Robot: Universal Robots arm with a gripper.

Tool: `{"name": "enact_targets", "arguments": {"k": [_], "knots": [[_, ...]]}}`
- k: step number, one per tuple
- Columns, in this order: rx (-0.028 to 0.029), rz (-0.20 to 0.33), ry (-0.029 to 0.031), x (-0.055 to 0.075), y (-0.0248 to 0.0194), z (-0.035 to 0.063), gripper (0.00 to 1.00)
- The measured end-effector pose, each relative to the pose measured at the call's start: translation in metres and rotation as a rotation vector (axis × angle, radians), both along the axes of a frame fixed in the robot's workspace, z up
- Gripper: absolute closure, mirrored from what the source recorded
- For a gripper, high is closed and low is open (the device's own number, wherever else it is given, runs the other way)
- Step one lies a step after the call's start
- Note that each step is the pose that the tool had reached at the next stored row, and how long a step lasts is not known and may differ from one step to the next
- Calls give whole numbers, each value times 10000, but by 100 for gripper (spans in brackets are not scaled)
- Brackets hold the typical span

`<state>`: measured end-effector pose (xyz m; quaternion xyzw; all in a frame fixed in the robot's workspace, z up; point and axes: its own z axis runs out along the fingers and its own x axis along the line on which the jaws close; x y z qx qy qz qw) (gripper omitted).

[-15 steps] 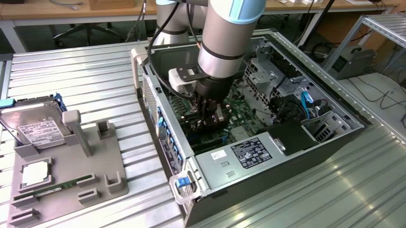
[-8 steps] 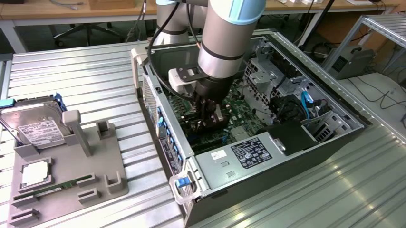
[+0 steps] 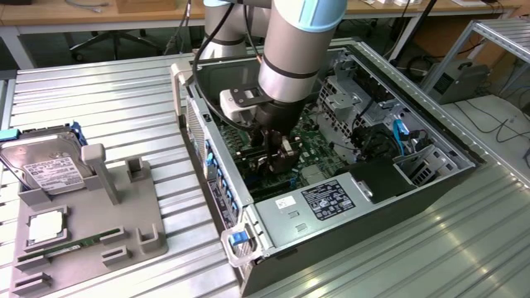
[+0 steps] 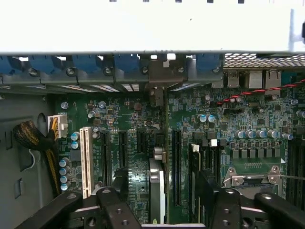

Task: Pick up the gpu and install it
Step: 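Insert the gpu into the slot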

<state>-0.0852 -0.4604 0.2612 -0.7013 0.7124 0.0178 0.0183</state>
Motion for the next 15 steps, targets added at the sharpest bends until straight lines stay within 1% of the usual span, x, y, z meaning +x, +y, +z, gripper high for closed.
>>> {"name": "enact_targets", "arguments": {"k": [4,5,7,8,11,15], "knots": [[0,1,0,0,0,30,30],[-1,0,0,0,0,50,30],[1,1,0,0,1,138,30],[-1,1,0,0,1,163,30],[-1,1,0,0,2,219,30],[-2,1,0,0,3,258,30]]}}
